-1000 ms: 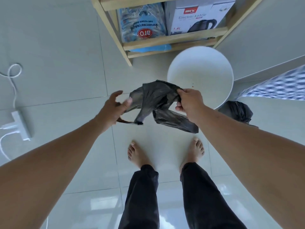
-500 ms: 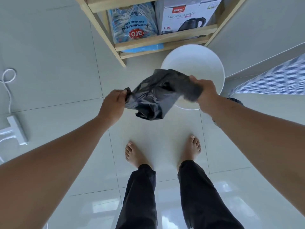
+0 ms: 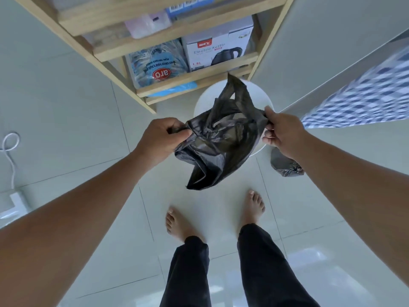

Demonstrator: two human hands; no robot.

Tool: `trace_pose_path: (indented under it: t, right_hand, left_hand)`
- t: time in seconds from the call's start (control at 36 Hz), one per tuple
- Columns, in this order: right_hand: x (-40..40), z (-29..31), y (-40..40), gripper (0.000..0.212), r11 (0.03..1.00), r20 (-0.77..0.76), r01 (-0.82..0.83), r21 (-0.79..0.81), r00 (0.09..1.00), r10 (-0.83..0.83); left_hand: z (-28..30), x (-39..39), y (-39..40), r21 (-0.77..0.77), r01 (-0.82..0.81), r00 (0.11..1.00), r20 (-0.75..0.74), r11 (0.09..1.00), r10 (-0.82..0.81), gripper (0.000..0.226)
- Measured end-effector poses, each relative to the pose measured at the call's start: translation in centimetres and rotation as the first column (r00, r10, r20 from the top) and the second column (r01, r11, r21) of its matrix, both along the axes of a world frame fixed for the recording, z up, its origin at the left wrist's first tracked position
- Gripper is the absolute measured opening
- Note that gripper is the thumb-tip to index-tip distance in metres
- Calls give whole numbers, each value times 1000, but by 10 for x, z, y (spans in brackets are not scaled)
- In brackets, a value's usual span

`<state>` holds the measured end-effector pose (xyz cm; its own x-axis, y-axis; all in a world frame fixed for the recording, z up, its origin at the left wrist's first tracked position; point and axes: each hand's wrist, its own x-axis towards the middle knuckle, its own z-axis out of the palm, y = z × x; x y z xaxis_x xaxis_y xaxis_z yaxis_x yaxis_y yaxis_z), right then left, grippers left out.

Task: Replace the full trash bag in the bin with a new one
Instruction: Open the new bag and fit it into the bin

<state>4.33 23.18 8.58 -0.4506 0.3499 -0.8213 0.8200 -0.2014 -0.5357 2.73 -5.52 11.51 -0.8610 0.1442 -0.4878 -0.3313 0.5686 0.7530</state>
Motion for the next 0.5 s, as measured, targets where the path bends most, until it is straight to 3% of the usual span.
trace_pose_path:
  t: [0.08,0.22,0.31,0.36,0.5]
  right_hand:
    - [1,11,11,30,1000,-57,-22,8,998,22]
    - [-9,37,32,24,1000,-216,23,-11,976,-25]
    - [-20,50,42,23,992,-302,120,-28,945,-123]
    - [-27,60,47,28,975,-347,201,-93,911,-221]
    - [-35,71,61,28,982,-435,146,-119,881,-184]
  left_hand:
    - [5,-7,16,61,-109,994,-20,992,111,42]
    - [28,-20,51,276,-174,983,-16,945,185,17]
    - [40,-27,68,363,-106,990,-52,926,133,19]
    - [45,-31,77,347,-67,990,-93,935,106,19]
    - [47,-33,93,319,-64,989,-104,946,102,21]
